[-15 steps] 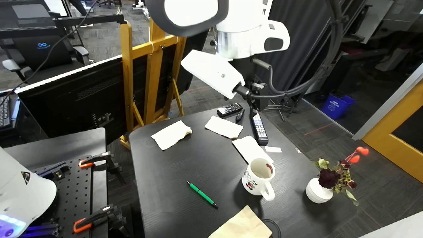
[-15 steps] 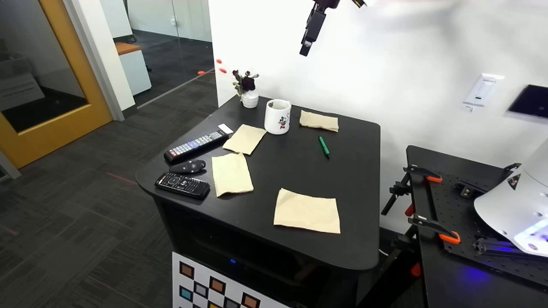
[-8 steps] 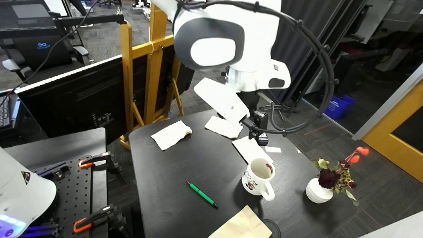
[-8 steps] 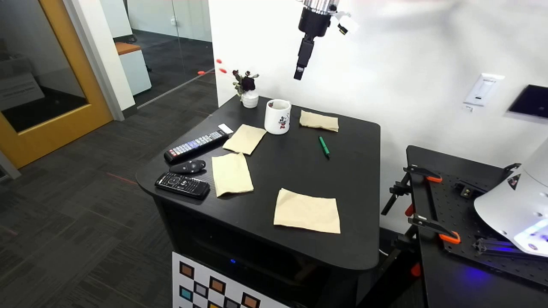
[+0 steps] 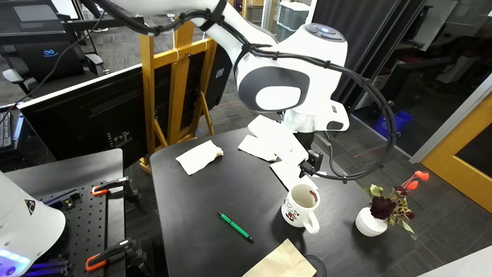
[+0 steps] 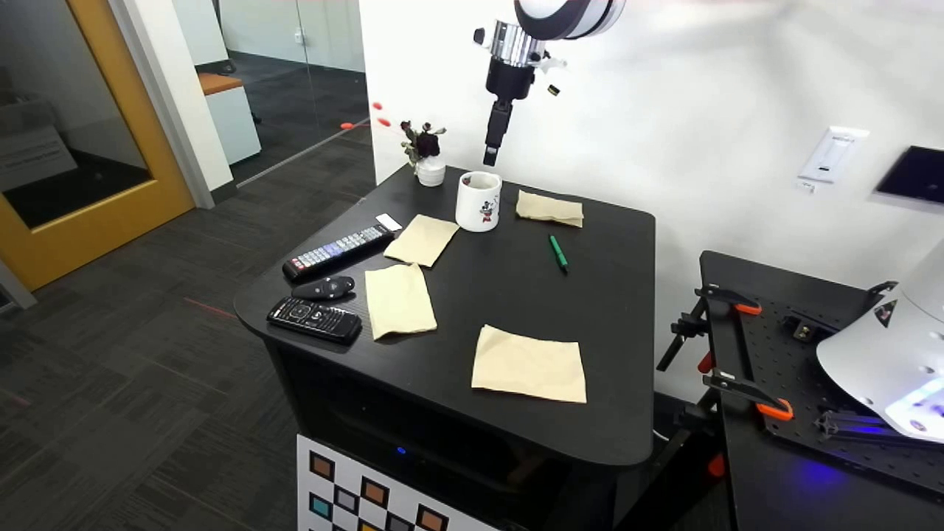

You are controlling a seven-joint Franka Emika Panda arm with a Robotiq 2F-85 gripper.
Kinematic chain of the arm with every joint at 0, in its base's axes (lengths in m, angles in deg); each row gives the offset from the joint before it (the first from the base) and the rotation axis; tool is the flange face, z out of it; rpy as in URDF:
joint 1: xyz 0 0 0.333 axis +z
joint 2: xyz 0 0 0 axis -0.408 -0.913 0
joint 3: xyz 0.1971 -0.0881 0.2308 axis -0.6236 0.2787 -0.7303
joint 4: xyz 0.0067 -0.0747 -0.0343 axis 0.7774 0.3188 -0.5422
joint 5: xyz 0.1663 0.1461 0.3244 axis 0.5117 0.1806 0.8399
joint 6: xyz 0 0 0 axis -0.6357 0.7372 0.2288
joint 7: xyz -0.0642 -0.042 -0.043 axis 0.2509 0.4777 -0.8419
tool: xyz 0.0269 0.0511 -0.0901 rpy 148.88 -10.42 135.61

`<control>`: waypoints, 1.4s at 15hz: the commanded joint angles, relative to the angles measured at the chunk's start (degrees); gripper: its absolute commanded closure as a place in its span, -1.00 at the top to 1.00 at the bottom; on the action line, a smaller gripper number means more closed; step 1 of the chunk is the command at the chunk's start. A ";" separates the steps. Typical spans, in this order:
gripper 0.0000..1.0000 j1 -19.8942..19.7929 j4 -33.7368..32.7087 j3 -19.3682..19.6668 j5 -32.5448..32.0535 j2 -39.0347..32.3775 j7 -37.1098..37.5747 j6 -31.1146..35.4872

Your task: Slide the mug to the left

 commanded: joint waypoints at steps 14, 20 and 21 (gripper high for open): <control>1.00 -4.71 -19.95 -4.78 -0.65 -17.74 0.83 -6.50; 1.00 -5.08 -19.84 -5.02 -0.18 -17.78 1.03 -9.19; 1.00 -5.12 -19.81 -5.01 -0.14 -17.78 1.14 -9.54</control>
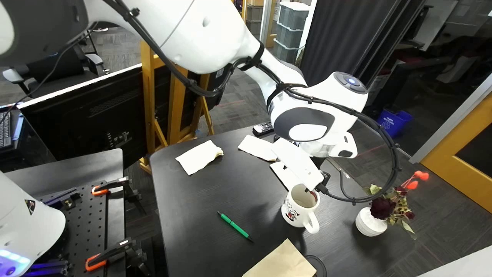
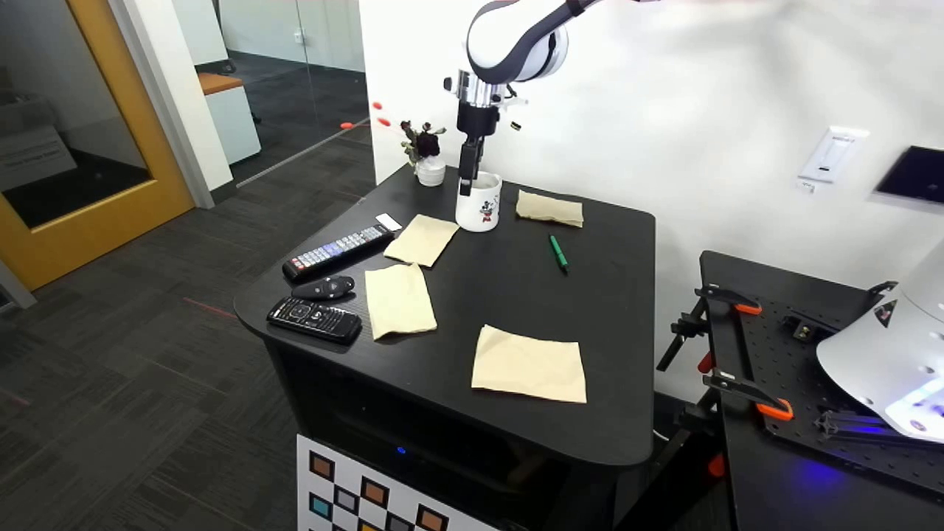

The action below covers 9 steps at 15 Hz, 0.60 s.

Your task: Slide the mug to the left

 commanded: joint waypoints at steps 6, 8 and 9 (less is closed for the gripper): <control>1.00 -0.37 -2.20 -0.33 -1.20 -1.44 2.84 -4.90; 1.00 -0.31 -2.39 -0.28 -1.33 -1.82 3.10 -5.03; 1.00 -0.26 -2.41 -0.19 -1.38 -1.94 3.28 -5.02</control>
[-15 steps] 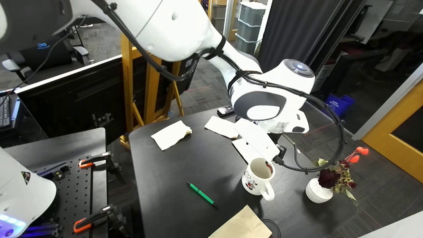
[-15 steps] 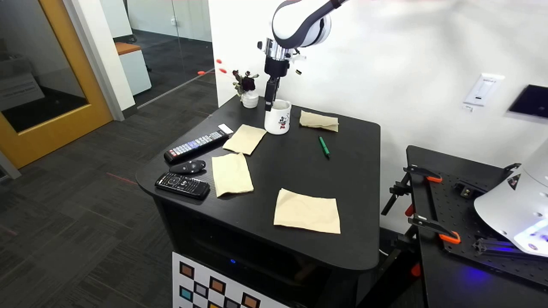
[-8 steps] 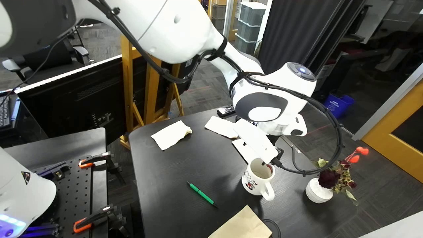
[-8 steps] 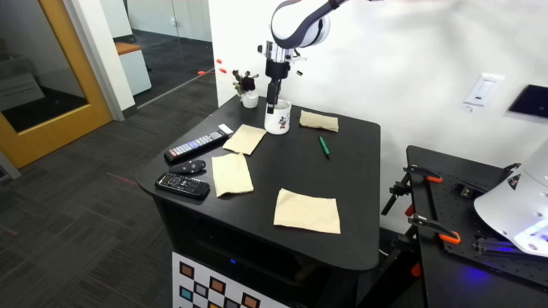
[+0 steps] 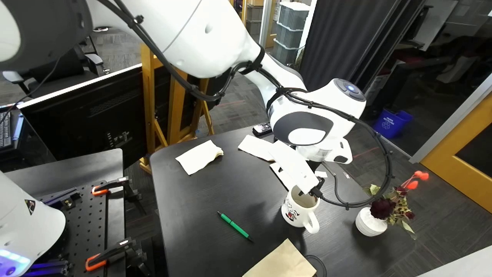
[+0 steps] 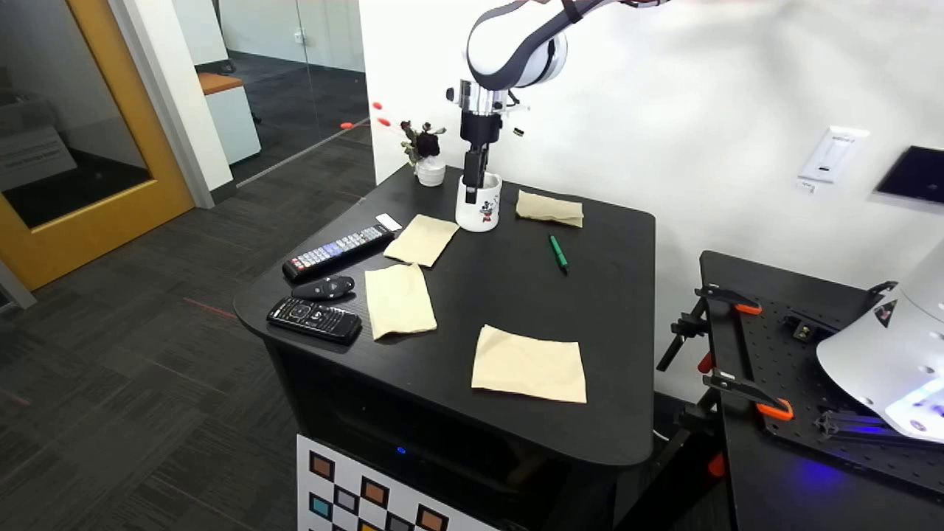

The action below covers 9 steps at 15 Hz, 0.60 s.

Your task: Slide the mug to the left

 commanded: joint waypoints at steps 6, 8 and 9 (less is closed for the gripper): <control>-0.15 -0.29 -2.40 -0.23 -0.96 -1.53 2.36 -1.91; -0.45 -0.36 -2.40 -0.26 -0.86 -1.63 2.41 -1.97; -0.59 -0.42 -2.39 -0.29 -0.79 -1.70 2.42 -1.92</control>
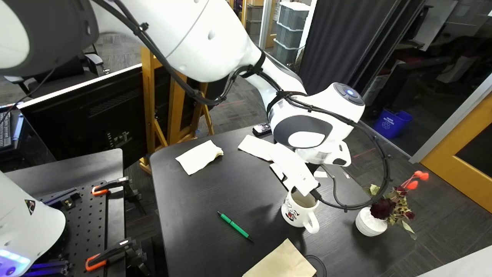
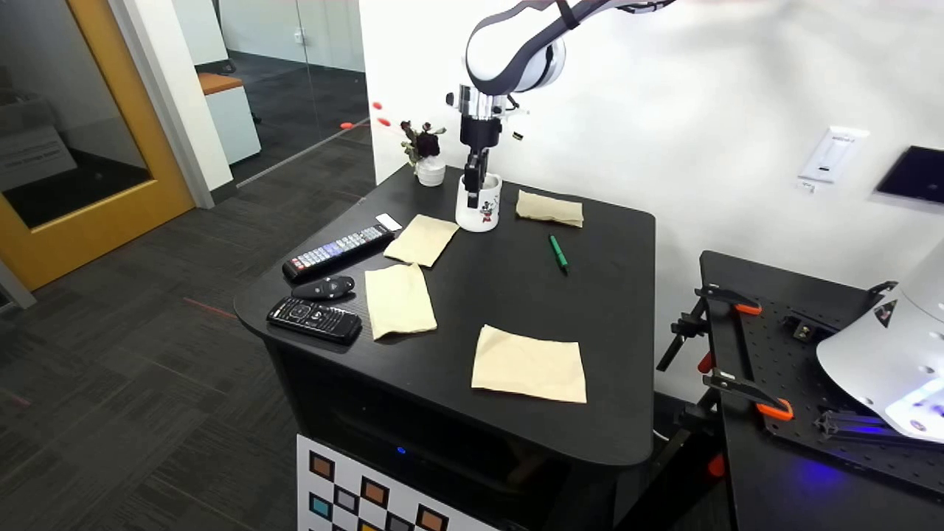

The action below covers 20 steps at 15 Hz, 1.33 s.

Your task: Slide the mug to the left

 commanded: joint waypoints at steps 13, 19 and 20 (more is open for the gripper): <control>-0.96 1.31 2.85 -0.72 -0.60 3.30 6.44 -1.31; -0.96 3.96 8.95 -3.04 -0.30 7.37 6.16 -1.03; -0.96 4.75 10.47 -3.38 -0.37 8.04 6.45 -0.48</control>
